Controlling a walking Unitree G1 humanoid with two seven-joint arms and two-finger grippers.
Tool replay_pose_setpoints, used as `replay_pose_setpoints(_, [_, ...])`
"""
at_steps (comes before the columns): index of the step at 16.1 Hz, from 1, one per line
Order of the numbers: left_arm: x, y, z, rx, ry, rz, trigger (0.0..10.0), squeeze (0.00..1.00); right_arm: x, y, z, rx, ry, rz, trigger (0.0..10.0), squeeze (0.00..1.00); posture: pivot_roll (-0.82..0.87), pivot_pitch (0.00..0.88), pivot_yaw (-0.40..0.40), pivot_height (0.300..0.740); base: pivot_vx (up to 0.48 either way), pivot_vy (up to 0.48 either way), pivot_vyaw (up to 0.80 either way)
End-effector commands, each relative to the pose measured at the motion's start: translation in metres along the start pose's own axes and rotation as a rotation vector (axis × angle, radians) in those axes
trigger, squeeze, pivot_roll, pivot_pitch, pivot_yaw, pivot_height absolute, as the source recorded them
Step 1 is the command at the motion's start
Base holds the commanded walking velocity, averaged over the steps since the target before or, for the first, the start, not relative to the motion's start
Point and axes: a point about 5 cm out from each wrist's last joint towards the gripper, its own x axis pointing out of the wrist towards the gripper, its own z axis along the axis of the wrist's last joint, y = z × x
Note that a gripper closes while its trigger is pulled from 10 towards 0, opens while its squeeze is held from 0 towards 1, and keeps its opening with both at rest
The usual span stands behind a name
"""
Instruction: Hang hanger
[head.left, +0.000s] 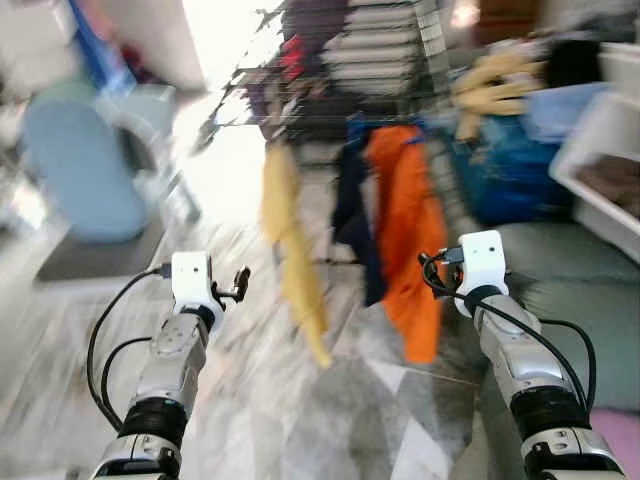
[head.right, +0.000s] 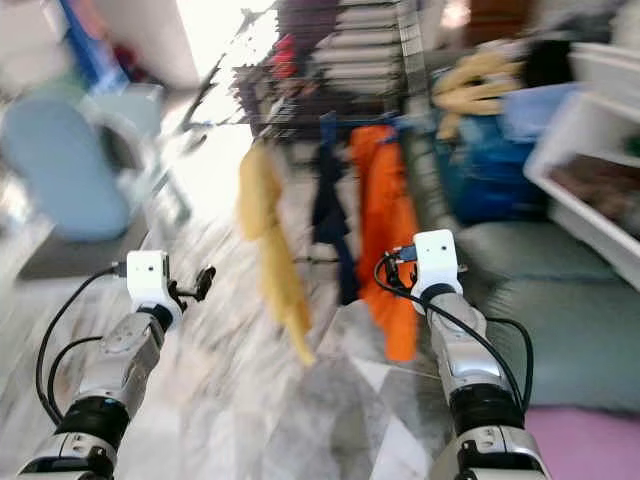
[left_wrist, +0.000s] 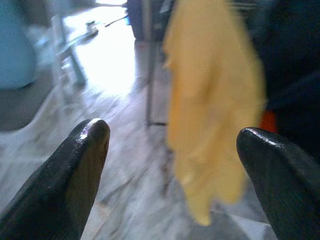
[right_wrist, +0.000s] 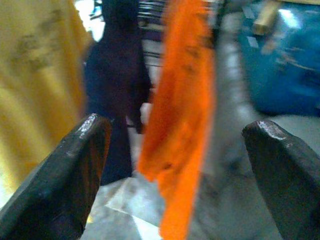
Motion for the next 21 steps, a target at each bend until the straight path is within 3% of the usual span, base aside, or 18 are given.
replay_pose_setpoints(1, [-0.001,0.013,0.004,0.023,-0.009,0.039,10.0,0.00,0.005,0.013,0.009,0.010,-0.033,0.035,10.0,0.00,-0.16,0.000,0.084,0.740,0.000,0.480,0.80])
replay_pose_setpoints(5, [0.000,0.014,0.004,0.019,-0.007,0.041,10.0,0.00,0.005,0.015,0.009,0.021,-0.038,0.032,10.0,0.00,-0.16,0.000,0.086,0.740,0.000,0.480,0.80])
replay_pose_setpoints(13, [-0.002,0.008,-0.005,0.043,0.031,-0.012,10.0,0.00,0.006,0.014,0.004,0.033,-0.027,-0.024,10.0,0.00,-0.14,0.000,0.084,0.740,0.000,0.480,0.00])
replay_pose_setpoints(18, [-0.027,0.013,-0.023,0.045,0.031,-0.021,10.0,0.00,0.003,0.016,-0.011,0.047,0.011,-0.058,10.0,0.00,-0.10,0.000,0.063,0.740,0.000,0.480,0.00])
replay_pose_setpoints(20, [-0.042,0.013,-0.031,0.086,0.012,-0.050,10.0,0.00,-0.001,0.015,-0.023,0.051,0.049,-0.101,10.0,0.00,-0.09,0.000,0.053,0.740,0.000,0.000,0.00])
replay_pose_setpoints(21, [-0.054,0.020,-0.037,0.065,0.017,-0.024,10.0,0.00,-0.007,0.012,-0.034,0.071,0.075,-0.125,10.0,0.00,-0.08,0.000,0.043,0.740,0.000,0.000,0.00])
